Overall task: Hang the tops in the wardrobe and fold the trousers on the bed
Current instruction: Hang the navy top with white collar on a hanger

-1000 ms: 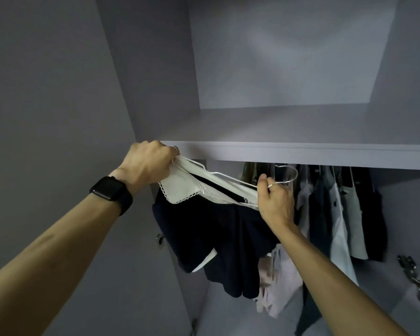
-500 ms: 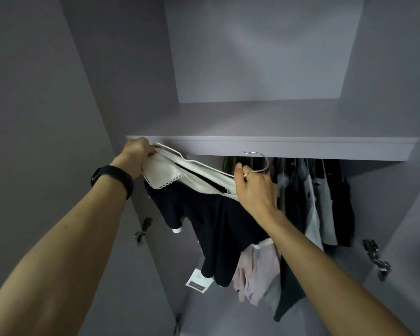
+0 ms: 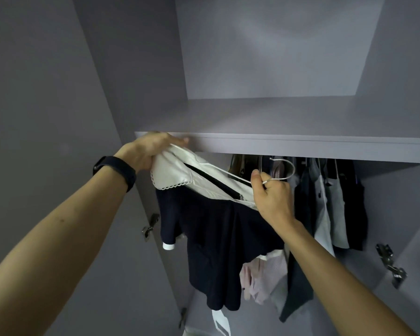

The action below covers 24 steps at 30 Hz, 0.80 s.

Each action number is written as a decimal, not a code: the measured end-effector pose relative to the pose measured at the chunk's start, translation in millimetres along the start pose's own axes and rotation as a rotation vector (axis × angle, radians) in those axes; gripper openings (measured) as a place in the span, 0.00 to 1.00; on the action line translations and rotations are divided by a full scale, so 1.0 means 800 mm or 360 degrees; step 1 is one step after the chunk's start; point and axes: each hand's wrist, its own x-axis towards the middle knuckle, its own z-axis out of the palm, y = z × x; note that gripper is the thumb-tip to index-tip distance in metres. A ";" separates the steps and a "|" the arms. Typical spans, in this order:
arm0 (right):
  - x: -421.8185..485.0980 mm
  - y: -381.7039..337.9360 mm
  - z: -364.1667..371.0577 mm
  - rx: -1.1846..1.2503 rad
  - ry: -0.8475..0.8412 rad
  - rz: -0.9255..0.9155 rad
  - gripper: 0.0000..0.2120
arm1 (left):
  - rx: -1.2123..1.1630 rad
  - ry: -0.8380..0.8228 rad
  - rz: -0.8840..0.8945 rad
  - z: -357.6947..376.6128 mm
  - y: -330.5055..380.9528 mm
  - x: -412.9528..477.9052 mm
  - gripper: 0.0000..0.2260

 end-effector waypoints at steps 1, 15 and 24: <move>-0.001 0.001 0.000 -0.0026 0.0006 -0.0012 0.27 | 0.0039 0.0074 0.0073 -0.001 -0.001 0.002 0.06; -0.021 0.033 0.035 -0.0186 -0.0162 -0.0086 0.19 | 0.1664 0.0977 0.0909 0.018 -0.058 0.009 0.06; 0.007 -0.020 -0.010 0.0973 -0.1245 0.0458 0.21 | 0.1163 0.0956 0.0577 0.001 -0.089 0.006 0.03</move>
